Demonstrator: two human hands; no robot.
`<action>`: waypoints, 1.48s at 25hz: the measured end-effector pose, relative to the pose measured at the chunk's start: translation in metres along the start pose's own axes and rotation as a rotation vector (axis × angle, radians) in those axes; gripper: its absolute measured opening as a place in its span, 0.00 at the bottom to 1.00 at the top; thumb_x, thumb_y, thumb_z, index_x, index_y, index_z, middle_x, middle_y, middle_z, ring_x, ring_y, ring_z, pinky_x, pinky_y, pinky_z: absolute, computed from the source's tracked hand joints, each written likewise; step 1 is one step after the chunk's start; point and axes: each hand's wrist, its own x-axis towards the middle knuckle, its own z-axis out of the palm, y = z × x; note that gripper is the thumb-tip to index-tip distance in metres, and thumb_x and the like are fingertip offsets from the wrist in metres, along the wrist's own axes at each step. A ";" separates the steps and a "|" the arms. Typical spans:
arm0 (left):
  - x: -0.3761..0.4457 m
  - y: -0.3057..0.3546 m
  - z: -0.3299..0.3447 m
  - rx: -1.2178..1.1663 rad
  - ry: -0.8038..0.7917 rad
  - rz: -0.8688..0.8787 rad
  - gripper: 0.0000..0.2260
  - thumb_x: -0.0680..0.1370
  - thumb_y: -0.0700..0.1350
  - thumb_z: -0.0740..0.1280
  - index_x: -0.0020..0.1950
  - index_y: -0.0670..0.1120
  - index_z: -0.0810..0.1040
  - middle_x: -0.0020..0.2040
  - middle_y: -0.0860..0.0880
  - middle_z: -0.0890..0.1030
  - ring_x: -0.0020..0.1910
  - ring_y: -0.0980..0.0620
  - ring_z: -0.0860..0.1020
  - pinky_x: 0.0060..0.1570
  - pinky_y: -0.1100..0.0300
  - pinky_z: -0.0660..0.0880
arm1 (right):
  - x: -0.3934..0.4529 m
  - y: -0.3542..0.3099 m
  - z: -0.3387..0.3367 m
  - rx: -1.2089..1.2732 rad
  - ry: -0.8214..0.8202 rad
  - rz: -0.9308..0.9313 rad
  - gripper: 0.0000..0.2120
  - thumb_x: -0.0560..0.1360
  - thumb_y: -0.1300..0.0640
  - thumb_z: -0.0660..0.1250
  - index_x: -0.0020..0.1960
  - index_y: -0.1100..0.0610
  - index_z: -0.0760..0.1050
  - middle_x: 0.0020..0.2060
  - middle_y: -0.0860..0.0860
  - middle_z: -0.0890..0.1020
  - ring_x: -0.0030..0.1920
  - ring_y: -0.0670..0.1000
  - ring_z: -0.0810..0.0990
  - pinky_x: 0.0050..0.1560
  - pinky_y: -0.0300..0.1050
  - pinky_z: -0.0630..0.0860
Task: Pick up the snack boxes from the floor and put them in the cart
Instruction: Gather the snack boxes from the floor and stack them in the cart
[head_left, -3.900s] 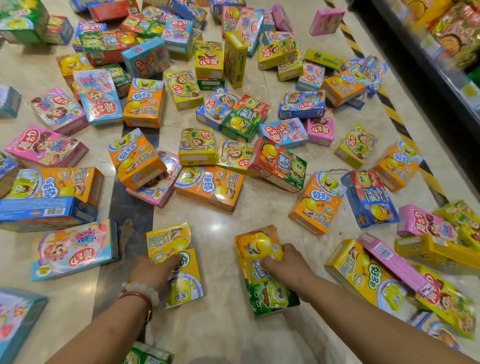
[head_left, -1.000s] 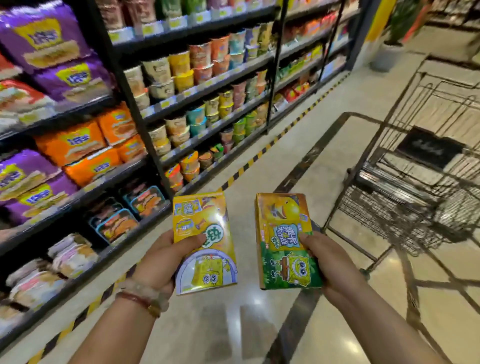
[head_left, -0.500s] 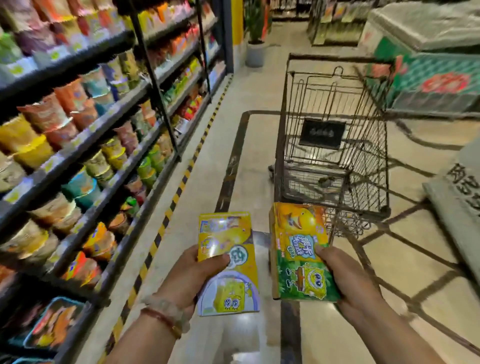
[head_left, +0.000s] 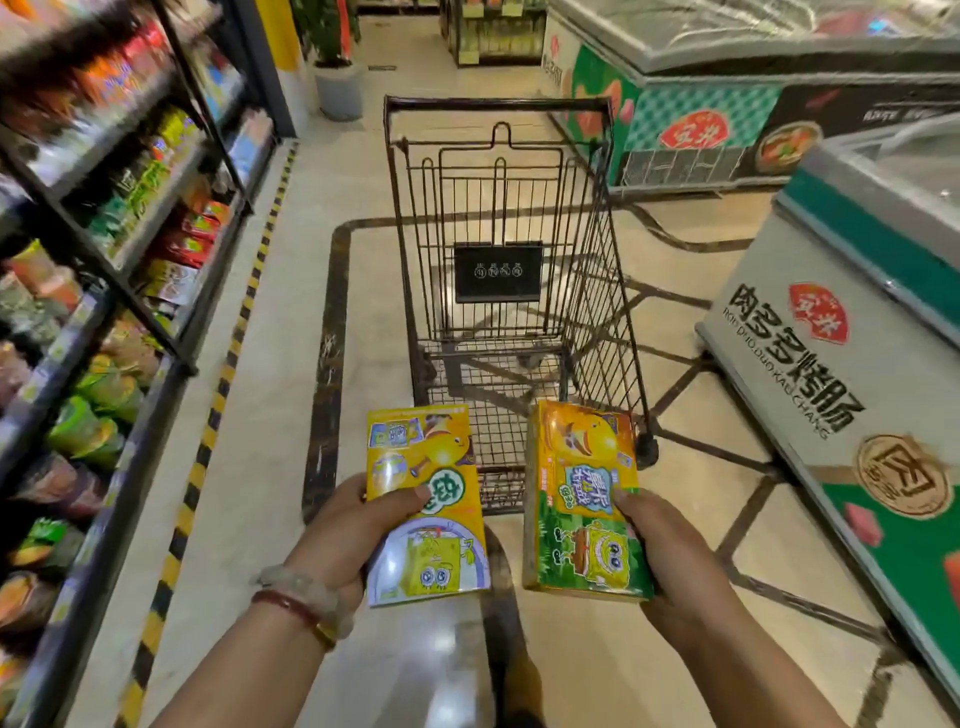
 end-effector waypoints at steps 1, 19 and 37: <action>0.017 0.006 0.010 -0.012 -0.001 -0.006 0.22 0.65 0.39 0.70 0.58 0.37 0.77 0.50 0.35 0.82 0.46 0.34 0.82 0.40 0.45 0.80 | 0.018 -0.011 -0.004 -0.003 0.001 0.002 0.09 0.78 0.58 0.63 0.55 0.62 0.76 0.47 0.59 0.85 0.45 0.60 0.84 0.47 0.56 0.79; 0.265 0.097 0.063 0.162 0.286 0.136 0.22 0.69 0.35 0.74 0.61 0.39 0.72 0.48 0.44 0.82 0.40 0.47 0.81 0.40 0.55 0.78 | 0.254 -0.106 0.045 0.015 0.015 0.066 0.05 0.78 0.62 0.62 0.51 0.61 0.76 0.42 0.58 0.85 0.39 0.56 0.85 0.48 0.56 0.80; 0.580 -0.015 0.027 0.469 0.781 0.018 0.07 0.73 0.45 0.72 0.46 0.53 0.76 0.44 0.48 0.80 0.44 0.47 0.79 0.48 0.54 0.77 | 0.624 0.054 0.100 -0.294 0.204 0.228 0.26 0.67 0.44 0.71 0.59 0.60 0.76 0.52 0.55 0.82 0.51 0.57 0.82 0.54 0.59 0.79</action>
